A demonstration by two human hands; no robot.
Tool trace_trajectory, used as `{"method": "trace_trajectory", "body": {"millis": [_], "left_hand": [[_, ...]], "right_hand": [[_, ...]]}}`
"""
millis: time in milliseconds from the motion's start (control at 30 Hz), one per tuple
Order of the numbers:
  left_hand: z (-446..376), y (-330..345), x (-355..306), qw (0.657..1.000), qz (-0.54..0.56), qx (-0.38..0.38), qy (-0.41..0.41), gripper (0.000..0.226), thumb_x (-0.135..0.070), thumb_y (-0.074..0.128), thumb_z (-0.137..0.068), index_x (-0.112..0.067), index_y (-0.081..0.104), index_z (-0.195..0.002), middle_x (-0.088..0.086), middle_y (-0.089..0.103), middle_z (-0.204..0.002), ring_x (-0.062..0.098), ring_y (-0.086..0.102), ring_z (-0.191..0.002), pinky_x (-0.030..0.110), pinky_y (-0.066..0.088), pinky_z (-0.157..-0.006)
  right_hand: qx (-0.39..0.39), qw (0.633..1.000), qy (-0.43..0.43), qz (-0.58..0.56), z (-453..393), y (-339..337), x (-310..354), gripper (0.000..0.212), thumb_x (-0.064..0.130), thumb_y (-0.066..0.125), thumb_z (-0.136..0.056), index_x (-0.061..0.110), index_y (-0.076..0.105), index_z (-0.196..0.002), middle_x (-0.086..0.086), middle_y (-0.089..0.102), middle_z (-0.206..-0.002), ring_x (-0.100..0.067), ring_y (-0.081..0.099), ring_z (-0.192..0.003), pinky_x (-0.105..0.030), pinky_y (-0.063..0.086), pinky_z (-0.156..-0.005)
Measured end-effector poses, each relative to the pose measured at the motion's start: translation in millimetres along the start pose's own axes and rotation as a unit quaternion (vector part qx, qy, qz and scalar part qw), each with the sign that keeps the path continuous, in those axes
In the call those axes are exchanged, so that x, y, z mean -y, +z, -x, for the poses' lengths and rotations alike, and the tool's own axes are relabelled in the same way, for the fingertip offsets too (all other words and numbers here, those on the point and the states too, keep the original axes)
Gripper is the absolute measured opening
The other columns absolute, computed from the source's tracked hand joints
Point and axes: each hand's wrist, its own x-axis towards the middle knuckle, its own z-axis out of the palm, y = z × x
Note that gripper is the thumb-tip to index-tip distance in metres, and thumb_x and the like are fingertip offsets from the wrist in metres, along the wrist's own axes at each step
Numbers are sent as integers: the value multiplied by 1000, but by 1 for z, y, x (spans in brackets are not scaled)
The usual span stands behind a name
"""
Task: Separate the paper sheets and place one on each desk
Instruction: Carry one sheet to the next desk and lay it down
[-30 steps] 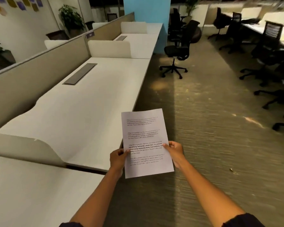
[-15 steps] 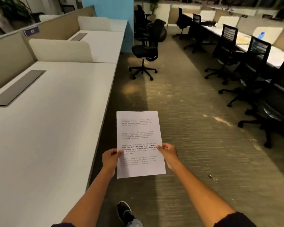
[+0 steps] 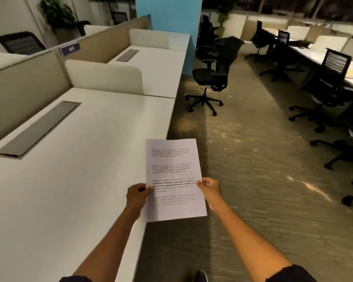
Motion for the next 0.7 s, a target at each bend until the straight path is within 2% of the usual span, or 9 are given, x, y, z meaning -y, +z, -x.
{"method": "trace_trajectory", "body": {"millis": [100, 167, 233, 300, 400, 500, 600, 700], "left_hand": [[-31, -32, -3, 999, 2, -29, -14, 16, -20, 72, -86, -4, 69, -83, 12, 73, -90, 32, 67, -83, 42, 55, -73], [-50, -58, -2, 997, 18, -64, -30, 20, -17, 73, -85, 1, 68, -81, 15, 73, -88, 30, 65, -78, 44, 55, -73], [-68, -85, -1, 993, 41, -106, -42, 18, -15, 74, -83, -2, 66, -73, 15, 69, -79, 26, 60, -71, 39, 50, -66], [-84, -108, -2, 987, 61, -142, -54, 19, -14, 74, -83, 0, 66, -74, 14, 68, -76, 25, 58, -69, 33, 48, -62], [-104, -139, -5, 970, 100, -208, -73, 16, -11, 71, -86, 3, 66, -79, 19, 71, -86, 28, 65, -74, 35, 54, -65], [-116, -161, -5, 951, 108, -272, -99, 17, -9, 70, -87, 0, 64, -73, 21, 70, -84, 28, 64, -72, 38, 55, -66], [-124, -181, -8, 930, 116, -325, -125, 18, -7, 70, -86, 4, 62, -74, 20, 65, -80, 28, 59, -73, 50, 55, -74], [-132, -190, -9, 902, 107, -390, -152, 20, -7, 72, -84, 8, 63, -74, 18, 64, -74, 26, 57, -66, 41, 53, -65]], "right_hand": [[43, 998, -16, 35, -39, 48, 24, 11, 8, 62, -93, 16, 65, -85, -8, 72, -96, -20, 70, -83, -34, 59, -71], [78, 995, -24, 60, -66, 86, 37, 5, 7, 63, -93, 10, 66, -92, -12, 73, -101, -24, 71, -86, -40, 60, -78], [119, 988, -29, 89, -95, 130, 50, 8, 7, 63, -92, 5, 67, -99, -14, 72, -104, -29, 71, -93, -47, 59, -85], [157, 980, -34, 114, -119, 173, 65, 10, 9, 64, -92, 5, 68, -101, -13, 71, -106, -33, 69, -99, -50, 57, -91], [218, 955, -72, 185, -154, 238, 88, 11, 14, 65, -91, 10, 69, -101, -5, 70, -103, -28, 67, -99, -43, 55, -93], [283, 924, -115, 231, -176, 294, 106, 13, 12, 65, -90, 11, 73, -100, -3, 70, -94, -26, 66, -94, -33, 52, -84], [344, 889, -142, 266, -193, 344, 121, 17, 12, 65, -90, 8, 73, -104, -6, 72, -96, -26, 67, -95, -28, 48, -80], [385, 863, -152, 290, -207, 387, 130, 22, 13, 68, -89, 5, 71, -110, -6, 71, -101, -22, 64, -93, -24, 44, -80]]}}
